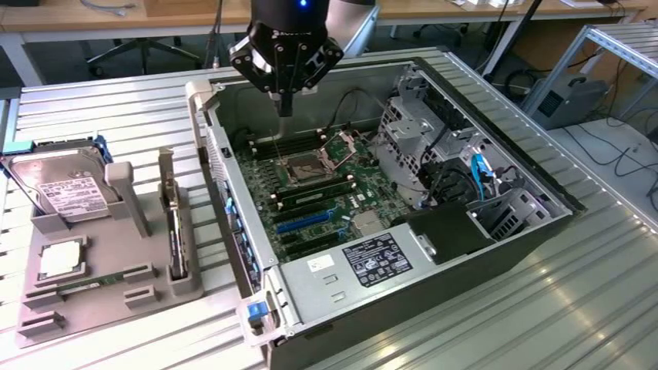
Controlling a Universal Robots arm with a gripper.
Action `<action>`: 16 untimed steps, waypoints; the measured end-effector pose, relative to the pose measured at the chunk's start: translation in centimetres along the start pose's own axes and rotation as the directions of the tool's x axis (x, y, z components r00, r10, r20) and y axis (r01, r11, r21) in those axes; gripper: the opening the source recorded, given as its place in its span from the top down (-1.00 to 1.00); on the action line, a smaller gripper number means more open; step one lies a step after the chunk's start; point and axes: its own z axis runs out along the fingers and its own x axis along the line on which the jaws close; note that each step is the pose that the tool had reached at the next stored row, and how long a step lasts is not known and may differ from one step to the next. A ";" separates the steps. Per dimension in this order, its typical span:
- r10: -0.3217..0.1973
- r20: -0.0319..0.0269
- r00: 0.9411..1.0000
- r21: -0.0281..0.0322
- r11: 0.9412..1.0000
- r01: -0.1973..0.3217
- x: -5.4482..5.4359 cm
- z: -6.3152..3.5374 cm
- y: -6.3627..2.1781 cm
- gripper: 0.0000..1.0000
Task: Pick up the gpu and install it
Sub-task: 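Reach for the gpu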
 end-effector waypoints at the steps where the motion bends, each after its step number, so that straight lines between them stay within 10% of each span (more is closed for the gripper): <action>1: 0.000 0.000 1.000 0.000 1.000 0.000 0.1 0.00 -0.01 0.79; 16: 0.000 0.000 1.000 0.000 1.000 0.000 0.6 -0.02 -0.05 0.79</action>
